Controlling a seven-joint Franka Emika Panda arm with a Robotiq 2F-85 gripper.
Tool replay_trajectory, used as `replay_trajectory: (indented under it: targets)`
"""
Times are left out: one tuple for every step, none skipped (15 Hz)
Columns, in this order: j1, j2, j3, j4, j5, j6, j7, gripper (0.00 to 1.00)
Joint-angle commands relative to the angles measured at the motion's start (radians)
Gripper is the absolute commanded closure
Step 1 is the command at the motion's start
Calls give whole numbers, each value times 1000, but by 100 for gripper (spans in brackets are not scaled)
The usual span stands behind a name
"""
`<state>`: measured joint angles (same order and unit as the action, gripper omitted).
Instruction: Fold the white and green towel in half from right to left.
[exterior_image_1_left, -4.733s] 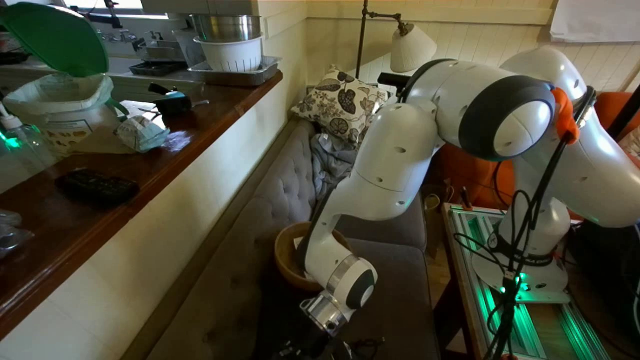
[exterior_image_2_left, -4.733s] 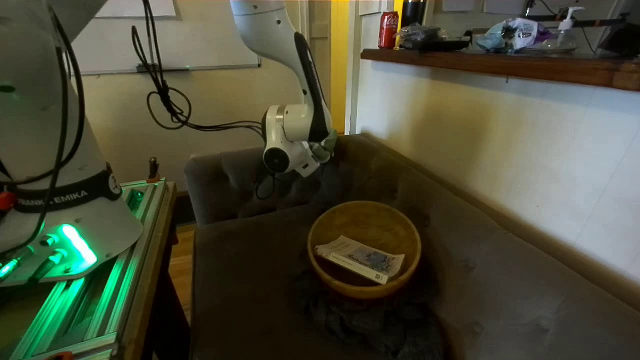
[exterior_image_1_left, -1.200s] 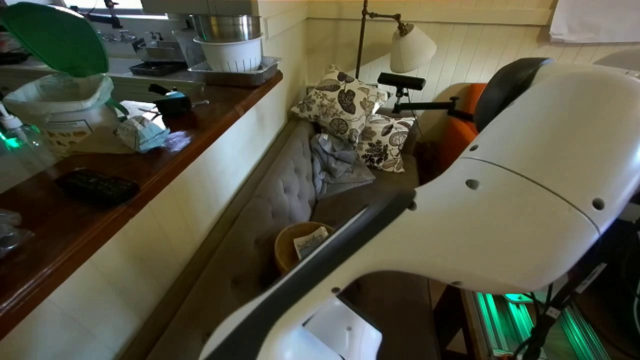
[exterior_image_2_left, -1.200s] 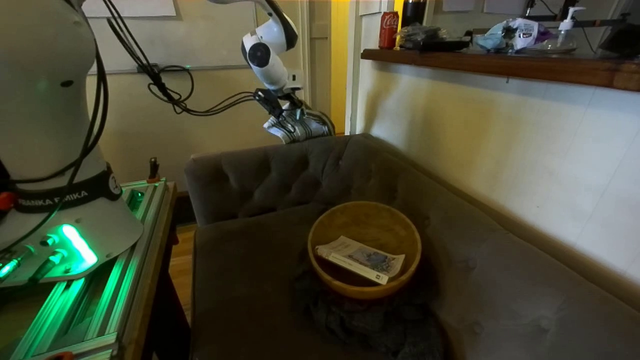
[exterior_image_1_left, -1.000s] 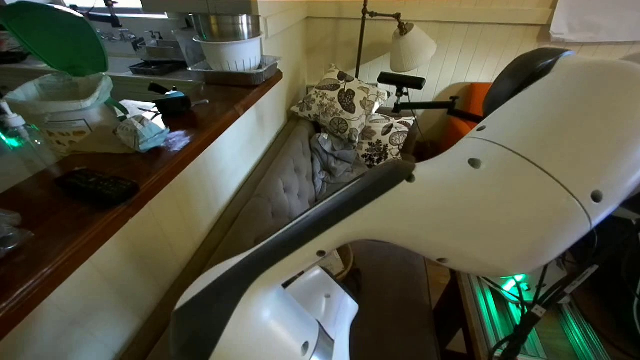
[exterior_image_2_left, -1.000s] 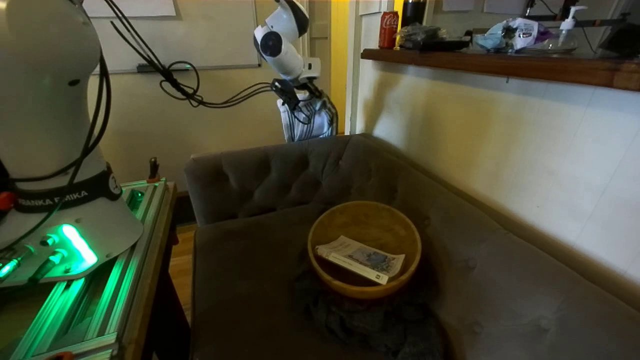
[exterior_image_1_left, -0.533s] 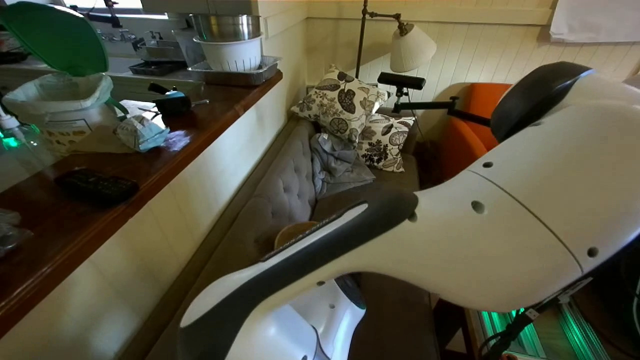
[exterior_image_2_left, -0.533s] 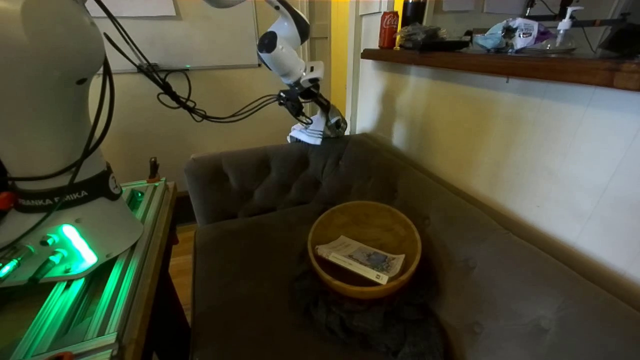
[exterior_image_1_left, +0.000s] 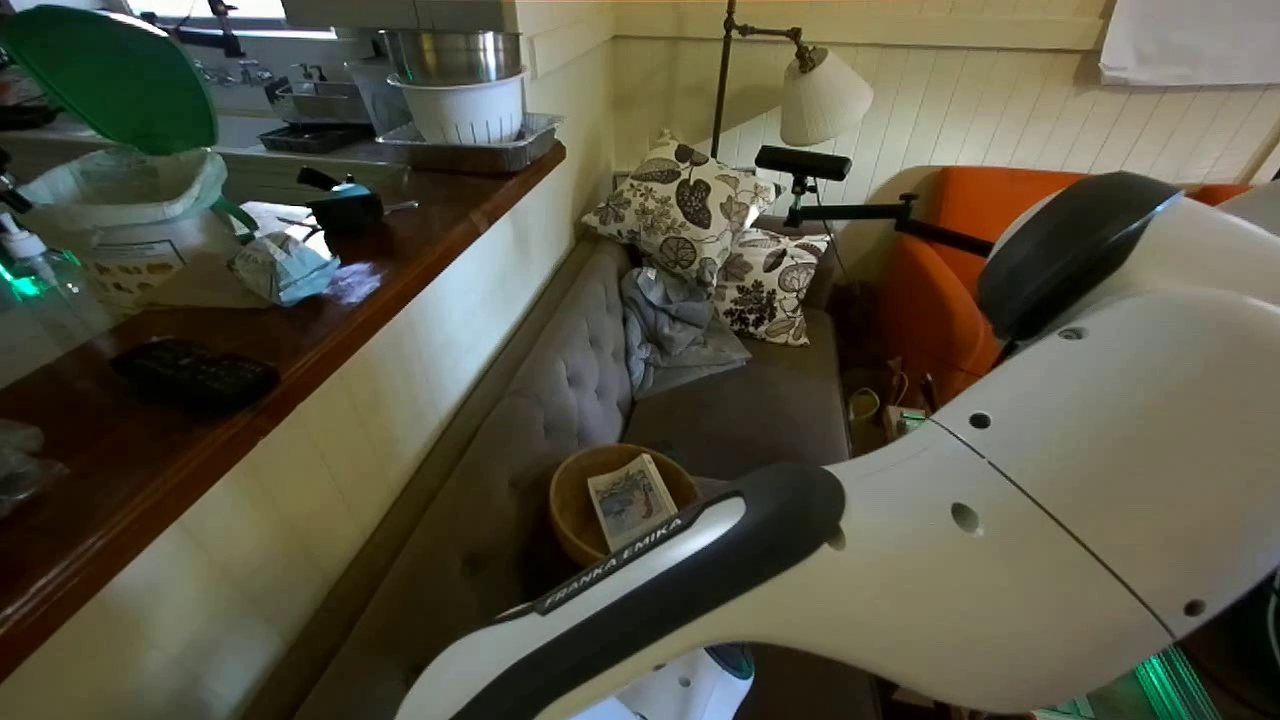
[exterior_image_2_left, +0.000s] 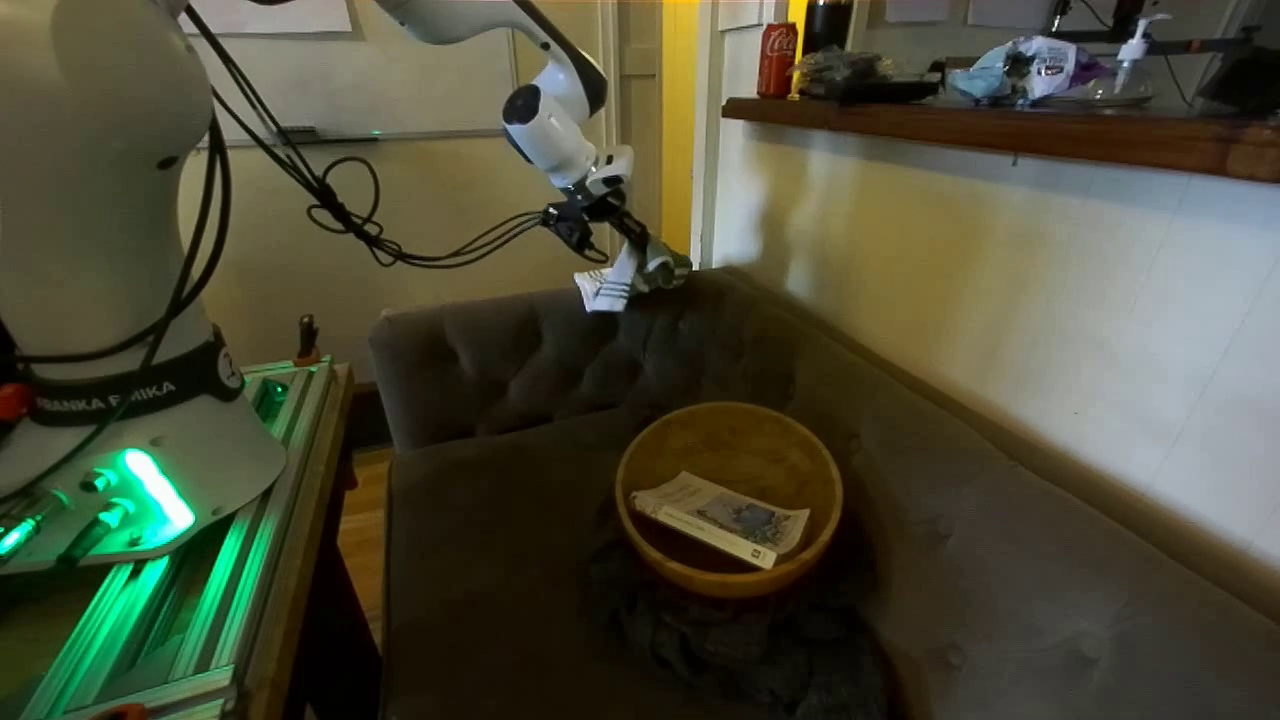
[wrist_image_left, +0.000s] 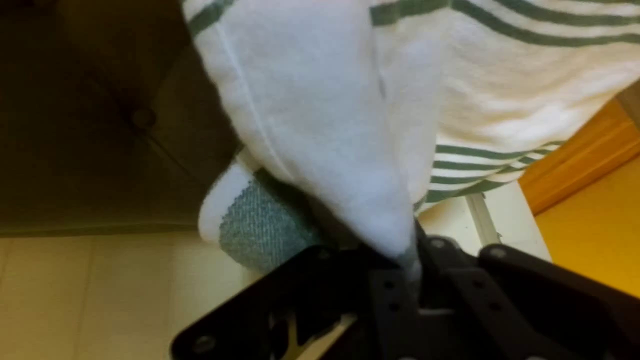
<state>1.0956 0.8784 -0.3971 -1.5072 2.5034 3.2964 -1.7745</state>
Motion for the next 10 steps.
replay_trajectory:
  targets:
    - [72,22,-48,64,4,-106,100,98]
    - [93,34,-64,85,4,-140,123,98]
    - [107,45,-73,103,4,-171,146,98]
    - [122,57,-81,122,5,-196,168,98]
    - [136,68,-92,138,5,-220,191,98]
    - [143,80,-92,154,5,-229,206,98]
    - [152,95,-98,170,5,-237,218,98]
    - [157,108,-103,182,6,-238,234,98]
    - [163,119,-111,193,6,-241,248,98]
    - [167,130,-116,202,6,-246,264,98]
